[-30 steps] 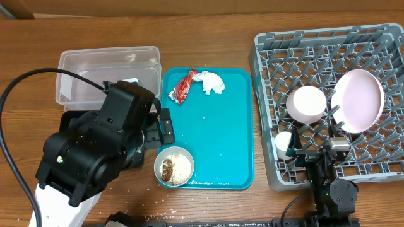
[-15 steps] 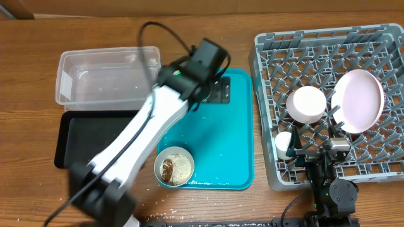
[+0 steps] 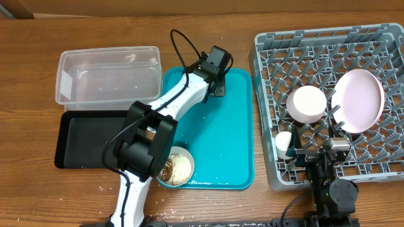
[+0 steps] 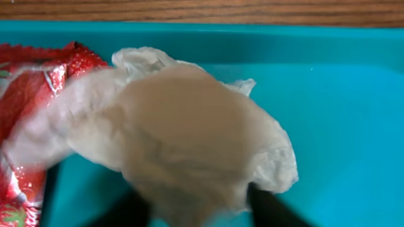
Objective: Sort waste into correct bins and load items into the dishwasher
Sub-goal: 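Grasp the white tissue with the left gripper, then drop the tissue into the clear plastic bin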
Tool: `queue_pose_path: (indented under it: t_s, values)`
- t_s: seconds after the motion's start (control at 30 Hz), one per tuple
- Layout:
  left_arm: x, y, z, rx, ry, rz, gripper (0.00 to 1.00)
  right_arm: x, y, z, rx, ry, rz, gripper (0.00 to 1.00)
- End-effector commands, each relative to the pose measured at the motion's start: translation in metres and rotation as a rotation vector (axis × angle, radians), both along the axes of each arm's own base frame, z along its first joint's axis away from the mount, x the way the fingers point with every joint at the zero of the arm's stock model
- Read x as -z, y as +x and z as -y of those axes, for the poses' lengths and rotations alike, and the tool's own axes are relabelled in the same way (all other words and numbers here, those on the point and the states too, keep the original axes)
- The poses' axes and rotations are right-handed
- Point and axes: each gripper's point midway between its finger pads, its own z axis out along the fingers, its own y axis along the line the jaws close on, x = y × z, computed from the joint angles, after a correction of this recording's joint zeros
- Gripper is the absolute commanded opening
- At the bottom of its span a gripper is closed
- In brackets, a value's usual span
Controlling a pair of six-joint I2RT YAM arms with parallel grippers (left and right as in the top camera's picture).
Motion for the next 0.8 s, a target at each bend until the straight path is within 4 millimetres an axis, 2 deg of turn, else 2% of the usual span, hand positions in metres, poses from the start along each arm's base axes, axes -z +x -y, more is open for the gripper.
queue_pose_path:
  t_s: [0.0,0.03,0.1,0.13,0.2,0.27,0.3,0.33,0.4,0.43,0.5,0.53,0.57,0.6,0.63,0.73,0.77]
  values:
    - [-0.015,0.002,0.012,0.019,-0.066,0.0,0.07,0.002,0.0,0.002,0.007,-0.003,0.003,1.0]
    - [-0.036,0.001,0.018,0.033,-0.111,-0.004,0.04,0.002,0.0,0.002,0.007,-0.003,0.003,1.0]
    - [-0.067,-0.003,0.013,-0.016,-0.141,-0.007,0.04,0.002,0.0,0.002,0.007,-0.003,0.003,1.0]
    - [-0.103,-0.008,-0.002,-0.066,-0.145,0.004,0.04,0.002,0.0,0.002,0.007,-0.003,0.003,1.0]
    - [-0.132,-0.014,-0.029,-0.14,-0.118,0.029,0.04,0.002,0.0,0.002,0.007,-0.003,0.003,1.0]
    - [-0.156,-0.021,-0.069,-0.255,-0.067,0.053,0.04,0.002,0.0,0.002,0.007,-0.003,0.003,1.0]
    - [-0.169,-0.026,-0.098,-0.328,-0.035,0.062,0.04,0.002,0.0,0.002,0.007,-0.003,0.003,1.0]
    - [-0.176,-0.028,-0.118,-0.369,-0.015,0.066,0.04,0.002,0.0,0.002,0.007,-0.003,0.003,1.0]
    - [-0.183,-0.031,-0.156,-0.448,0.018,0.06,0.04,0.002,0.0,0.002,0.007,-0.003,0.003,1.0]
    - [-0.18,-0.032,-0.181,-0.506,0.033,0.039,0.04,0.002,0.0,0.002,0.007,-0.003,0.003,1.0]
    - [-0.17,-0.03,-0.206,-0.545,0.034,0.004,0.04,0.002,0.0,0.002,0.007,-0.003,0.003,1.0]
    - [-0.166,-0.027,-0.213,-0.542,0.026,-0.01,0.1,0.002,0.0,0.002,0.007,-0.003,0.003,1.0]
    - [-0.161,-0.024,-0.216,-0.527,0.01,-0.025,0.21,0.002,0.0,0.002,0.007,-0.003,0.003,1.0]
    - [-0.155,-0.019,-0.216,-0.489,-0.021,-0.041,0.4,0.002,0.0,0.002,0.007,-0.003,0.003,1.0]
    - [-0.154,-0.016,-0.215,-0.46,-0.036,-0.041,0.51,0.002,0.0,0.002,0.007,-0.003,0.003,1.0]
    - [-0.163,-0.012,-0.208,-0.408,-0.079,-0.026,0.55,0.002,0.0,0.002,0.007,-0.003,0.003,1.0]
    - [-0.17,-0.01,-0.198,-0.369,-0.097,-0.006,0.58,0.002,0.0,0.002,0.007,-0.003,0.003,1.0]
